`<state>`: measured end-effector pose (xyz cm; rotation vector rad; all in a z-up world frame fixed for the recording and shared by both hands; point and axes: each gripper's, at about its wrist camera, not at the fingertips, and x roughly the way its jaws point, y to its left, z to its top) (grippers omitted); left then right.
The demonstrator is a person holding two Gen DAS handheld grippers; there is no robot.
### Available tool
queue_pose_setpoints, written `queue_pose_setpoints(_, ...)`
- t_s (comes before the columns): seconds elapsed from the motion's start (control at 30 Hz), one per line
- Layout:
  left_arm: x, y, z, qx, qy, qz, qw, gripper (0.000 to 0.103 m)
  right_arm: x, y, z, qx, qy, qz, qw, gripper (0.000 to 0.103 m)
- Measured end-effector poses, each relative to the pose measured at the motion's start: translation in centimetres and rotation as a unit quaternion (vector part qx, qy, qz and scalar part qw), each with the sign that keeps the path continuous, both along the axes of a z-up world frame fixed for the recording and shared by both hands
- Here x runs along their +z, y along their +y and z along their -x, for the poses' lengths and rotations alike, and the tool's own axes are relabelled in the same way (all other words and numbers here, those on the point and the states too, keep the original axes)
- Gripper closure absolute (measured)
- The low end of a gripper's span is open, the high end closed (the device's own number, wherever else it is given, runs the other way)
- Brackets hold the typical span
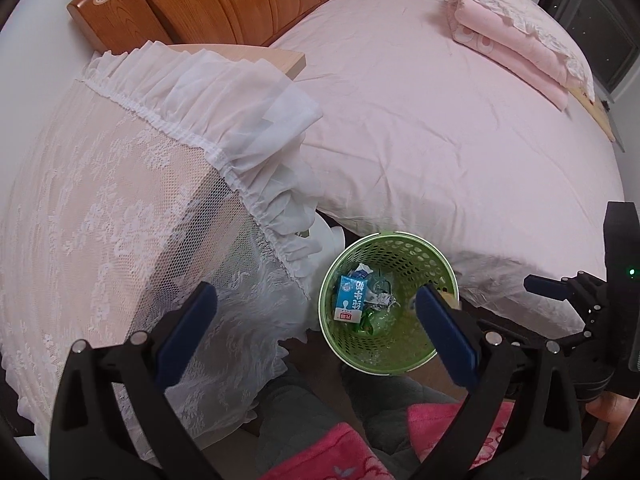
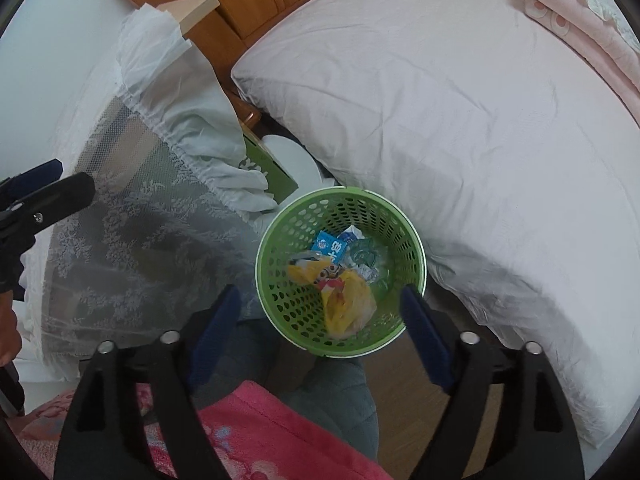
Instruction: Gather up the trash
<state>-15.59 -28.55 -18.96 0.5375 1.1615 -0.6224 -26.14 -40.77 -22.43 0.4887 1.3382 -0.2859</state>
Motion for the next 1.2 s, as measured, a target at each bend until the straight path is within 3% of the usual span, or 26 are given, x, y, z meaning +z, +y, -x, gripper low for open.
queue_pose_setpoints(0.17,0.0,0.6,-0.1,0.008,0.004,0.002,1.0000,0.008,-1.2,0.6,-0.1,-0.004,0.027,-0.010,1.000,0.005)
queue_pose_setpoints(0.3,0.6,1.9,-0.7,0.029,-0.005,0.010,0.9995,0.008,-1.6,0.5,-0.2,-0.003,0.031,-0.013,0.999,0.005)
queue_pose_setpoints(0.4,2.1,3.6,-1.8,0.067,-0.025,0.022,0.9972,0.008,-0.9,0.8,-1.2,0.008,0.017,-0.013,1.000,0.005)
queue_pose_setpoints(0.53,6.2,7.4,-4.0,0.138,-0.076,0.045,0.9866,0.008,2.6,2.7,-4.9,0.059,-0.017,0.036,0.997,0.005)
queue_pose_setpoints(0.7,13.5,13.6,-6.7,0.226,-0.164,0.078,0.9569,0.008,10.0,6.2,-11.5,0.132,-0.112,0.061,0.983,0.002)
queue_pose_setpoints(0.77,16.8,16.0,-7.7,0.255,-0.203,0.083,0.9417,0.008,14.9,8.5,-14.7,0.174,-0.172,0.078,0.966,0.002)
queue_pose_setpoints(0.83,20.1,18.3,-8.5,0.282,-0.240,0.089,0.9245,0.008,18.0,10.0,-16.2,0.196,-0.209,0.092,0.954,0.002)
queue_pose_setpoints(0.87,21.7,19.4,-8.8,0.294,-0.256,0.096,0.9159,0.008,21.2,11.7,-17.6,0.212,-0.244,0.108,0.940,0.002)
queue_pose_setpoints(0.97,26.2,22.6,-9.3,0.330,-0.290,0.122,0.8898,0.008,26.5,14.9,-19.6,0.225,-0.303,0.131,0.917,0.002)
queue_pose_setpoints(1.1,29.7,26.1,-9.6,0.379,-0.323,0.137,0.8564,0.008,31.2,18.0,-20.3,0.238,-0.354,0.127,0.895,0.002)
queue_pose_setpoints(1.2,30.4,28.0,-9.6,0.404,-0.330,0.133,0.8428,0.008,32.7,19.9,-20.1,0.246,-0.372,0.110,0.889,0.002)
